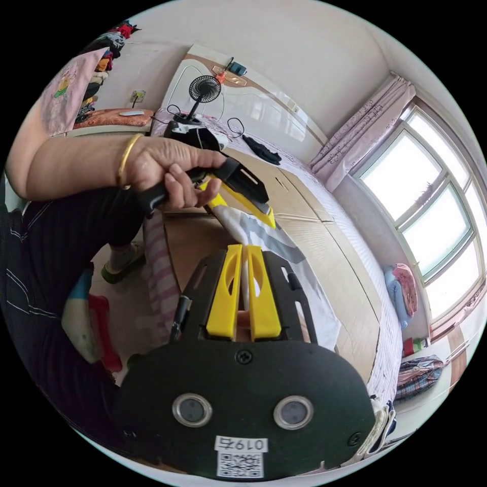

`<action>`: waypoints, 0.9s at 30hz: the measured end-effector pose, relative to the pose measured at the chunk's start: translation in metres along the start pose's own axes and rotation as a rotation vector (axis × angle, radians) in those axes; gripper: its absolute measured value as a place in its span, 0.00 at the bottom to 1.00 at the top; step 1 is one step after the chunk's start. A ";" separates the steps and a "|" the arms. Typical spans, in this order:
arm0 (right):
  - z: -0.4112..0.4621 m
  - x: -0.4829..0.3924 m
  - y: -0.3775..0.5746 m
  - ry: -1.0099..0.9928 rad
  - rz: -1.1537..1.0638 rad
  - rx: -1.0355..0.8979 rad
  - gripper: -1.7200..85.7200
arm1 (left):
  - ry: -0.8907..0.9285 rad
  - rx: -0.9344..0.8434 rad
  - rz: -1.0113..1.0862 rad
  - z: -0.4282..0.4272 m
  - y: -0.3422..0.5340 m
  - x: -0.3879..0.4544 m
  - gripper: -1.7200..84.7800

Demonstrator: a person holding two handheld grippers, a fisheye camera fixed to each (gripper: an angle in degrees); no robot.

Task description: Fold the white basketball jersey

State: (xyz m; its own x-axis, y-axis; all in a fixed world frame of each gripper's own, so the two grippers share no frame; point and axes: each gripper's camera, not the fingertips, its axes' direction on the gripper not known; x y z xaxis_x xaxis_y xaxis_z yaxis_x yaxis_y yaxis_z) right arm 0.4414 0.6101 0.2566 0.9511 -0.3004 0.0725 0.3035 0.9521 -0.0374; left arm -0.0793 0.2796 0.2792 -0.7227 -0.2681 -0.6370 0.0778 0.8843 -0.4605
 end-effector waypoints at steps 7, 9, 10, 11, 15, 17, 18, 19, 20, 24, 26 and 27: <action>-0.016 -0.071 -0.042 0.245 -0.108 -0.115 0.10 | -0.033 -0.038 0.042 -0.002 -0.020 0.015 0.07; -0.020 -0.087 -0.050 0.318 -0.131 -0.154 0.12 | -0.003 -0.052 0.051 -0.003 -0.027 0.021 0.07; -0.021 -0.094 -0.054 0.366 -0.149 -0.190 0.12 | -0.001 -0.053 0.055 -0.004 -0.028 0.023 0.07; -0.022 -0.098 -0.058 0.394 -0.159 -0.228 0.12 | 0.006 -0.058 0.062 -0.005 -0.031 0.026 0.06; -0.026 -0.092 -0.072 0.429 -0.140 -0.341 0.14 | 0.075 -0.081 0.046 -0.009 -0.041 0.029 0.06; -0.032 -0.085 -0.084 0.495 -0.138 -0.396 0.14 | 0.095 -0.082 0.043 -0.012 -0.044 0.032 0.06; -0.034 -0.083 -0.087 0.496 -0.134 -0.407 0.13 | 0.101 -0.089 0.045 -0.014 -0.045 0.034 0.06; -0.037 -0.080 -0.094 0.514 -0.134 -0.429 0.13 | 0.104 -0.096 0.046 -0.014 -0.046 0.035 0.06; -0.040 -0.081 -0.101 0.553 -0.164 -0.447 0.12 | 0.109 -0.109 0.047 -0.013 -0.047 0.036 0.06; -0.069 -0.074 -0.130 0.566 -0.204 -0.457 0.12 | 0.067 -0.126 0.066 -0.015 -0.048 0.037 0.06; -0.108 -0.067 -0.156 0.517 -0.192 -0.431 0.12 | 0.052 -0.128 0.071 -0.018 -0.048 0.034 0.06; -0.118 -0.065 -0.163 0.501 -0.182 -0.425 0.12 | 0.044 -0.125 0.073 -0.021 -0.048 0.033 0.06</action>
State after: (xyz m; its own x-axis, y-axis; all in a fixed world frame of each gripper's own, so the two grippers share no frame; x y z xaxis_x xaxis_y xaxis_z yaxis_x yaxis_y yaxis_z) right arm 0.3370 0.4675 0.1401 0.7632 -0.5419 -0.3519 0.3605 0.8091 -0.4642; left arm -0.1209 0.2362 0.2932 -0.7478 -0.1872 -0.6370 0.0466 0.9422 -0.3317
